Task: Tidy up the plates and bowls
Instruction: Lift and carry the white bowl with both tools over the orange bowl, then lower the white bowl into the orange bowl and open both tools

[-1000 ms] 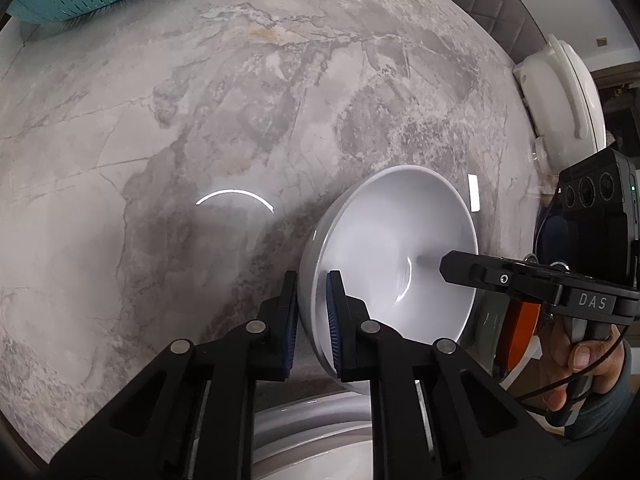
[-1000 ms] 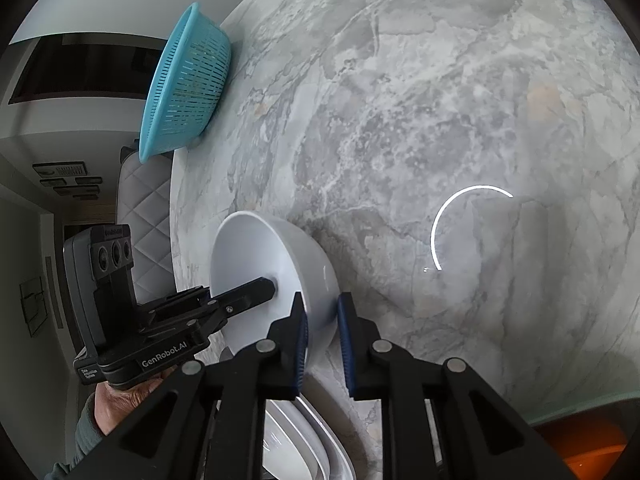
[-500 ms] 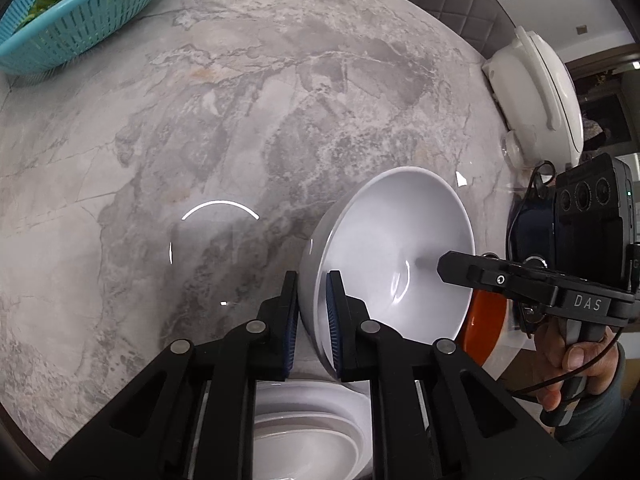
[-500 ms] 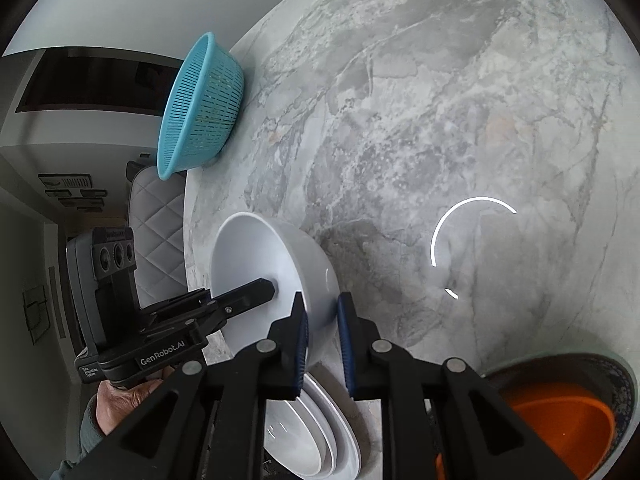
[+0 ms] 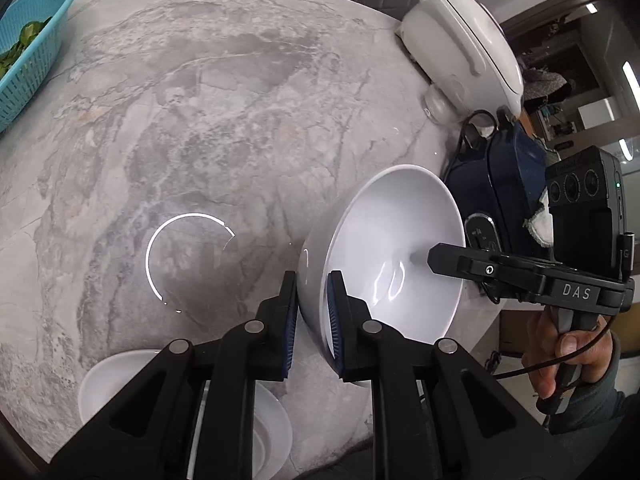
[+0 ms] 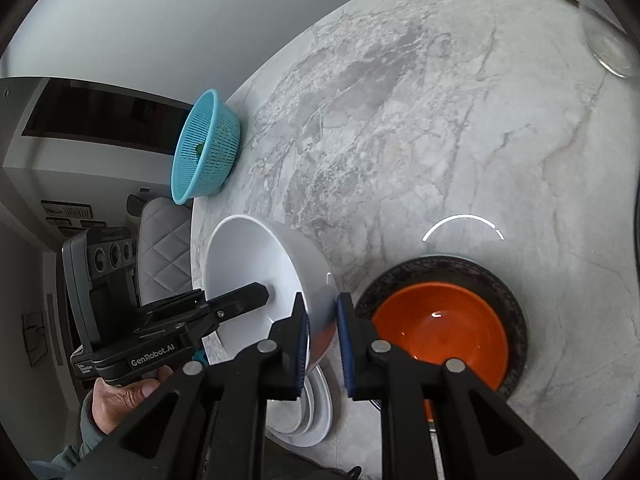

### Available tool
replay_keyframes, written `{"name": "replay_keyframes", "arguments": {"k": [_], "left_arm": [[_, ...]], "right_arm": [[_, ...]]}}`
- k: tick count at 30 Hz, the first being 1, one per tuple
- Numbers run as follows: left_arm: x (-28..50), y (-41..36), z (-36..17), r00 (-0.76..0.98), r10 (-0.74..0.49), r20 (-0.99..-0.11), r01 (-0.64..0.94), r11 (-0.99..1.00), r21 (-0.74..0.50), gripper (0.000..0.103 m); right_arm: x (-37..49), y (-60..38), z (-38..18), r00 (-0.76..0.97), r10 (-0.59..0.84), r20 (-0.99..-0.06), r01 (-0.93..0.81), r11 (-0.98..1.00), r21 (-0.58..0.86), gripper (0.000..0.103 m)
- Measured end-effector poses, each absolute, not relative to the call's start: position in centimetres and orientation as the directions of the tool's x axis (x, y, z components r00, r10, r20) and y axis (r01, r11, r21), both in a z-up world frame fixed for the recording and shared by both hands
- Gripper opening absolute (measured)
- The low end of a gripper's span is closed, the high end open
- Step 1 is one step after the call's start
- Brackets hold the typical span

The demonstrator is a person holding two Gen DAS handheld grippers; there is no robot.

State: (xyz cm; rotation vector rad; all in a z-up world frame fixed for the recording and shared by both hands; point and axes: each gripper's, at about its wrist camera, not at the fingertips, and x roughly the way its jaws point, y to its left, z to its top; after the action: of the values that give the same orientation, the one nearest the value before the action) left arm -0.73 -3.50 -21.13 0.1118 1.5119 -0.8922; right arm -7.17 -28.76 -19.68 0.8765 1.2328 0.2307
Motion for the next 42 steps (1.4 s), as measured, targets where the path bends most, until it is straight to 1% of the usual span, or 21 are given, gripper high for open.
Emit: {"name": "replay_keyframes", "arguments": {"k": [7, 14, 19, 31, 35, 37, 38, 39, 40, 41, 42], "left_arm": [[-5.5, -7.1, -23.0, -0.226, -0.379, -0.898, 0.610, 0.663, -0.433, 0.013], [-7.4, -9.0, -25.0, -0.228, -0.328, -0.916, 0.637, 0.661, -0.396, 0.013], [-7.6, -9.6, -26.2, -0.207, -0.291, -0.934, 0.649, 0.673, -0.354, 0.013], [-7.0, -9.9, -27.2, -0.175, -0.275, -0.945, 0.640, 0.698, -0.321, 0.014], [-6.9, -10.1, -27.3, -0.175, -0.279, -0.944, 0.635, 0.701, -0.325, 0.016], [-7.0, -10.1, -27.2, -0.179, -0.288, -0.941, 0.631, 0.700, -0.334, 0.020], [-7.1, -10.0, -27.0, -0.180, -0.294, -0.939, 0.632, 0.697, -0.339, 0.026], [-7.3, -10.1, -26.9, -0.180, -0.299, -0.937, 0.634, 0.693, -0.343, 0.034], [-7.4, -10.1, -26.7, -0.183, -0.308, -0.934, 0.636, 0.687, -0.352, 0.039], [-7.6, -10.2, -26.5, -0.188, -0.319, -0.929, 0.637, 0.680, -0.362, 0.050], [-7.9, -10.4, -26.3, -0.189, -0.326, -0.926, 0.640, 0.675, -0.368, 0.058]], "right_arm": [[-11.4, -31.0, -20.1, 0.351, 0.535, -0.769, 0.350, 0.687, 0.638, 0.016], [-13.9, -32.9, -22.2, 0.326, 0.524, -0.787, 0.395, 0.681, 0.617, 0.015], [-14.1, -33.2, -23.4, 0.300, 0.519, -0.801, 0.403, 0.692, 0.599, 0.012], [-13.6, -33.3, -25.0, 0.239, 0.515, -0.823, 0.399, 0.721, 0.567, 0.010], [-13.2, -33.1, -24.9, 0.230, 0.500, -0.835, 0.392, 0.738, 0.549, 0.009], [-12.9, -32.9, -24.7, 0.222, 0.482, -0.848, 0.382, 0.757, 0.530, 0.009], [-12.8, -32.8, -24.6, 0.218, 0.471, -0.855, 0.377, 0.767, 0.519, 0.009], [-12.7, -32.6, -24.5, 0.215, 0.464, -0.860, 0.372, 0.775, 0.511, 0.009], [-12.7, -32.5, -24.5, 0.213, 0.462, -0.861, 0.371, 0.777, 0.509, 0.008], [-12.7, -32.4, -24.5, 0.212, 0.465, -0.859, 0.371, 0.775, 0.511, 0.009], [-12.7, -32.3, -24.5, 0.210, 0.467, -0.859, 0.369, 0.776, 0.512, 0.008]]}}
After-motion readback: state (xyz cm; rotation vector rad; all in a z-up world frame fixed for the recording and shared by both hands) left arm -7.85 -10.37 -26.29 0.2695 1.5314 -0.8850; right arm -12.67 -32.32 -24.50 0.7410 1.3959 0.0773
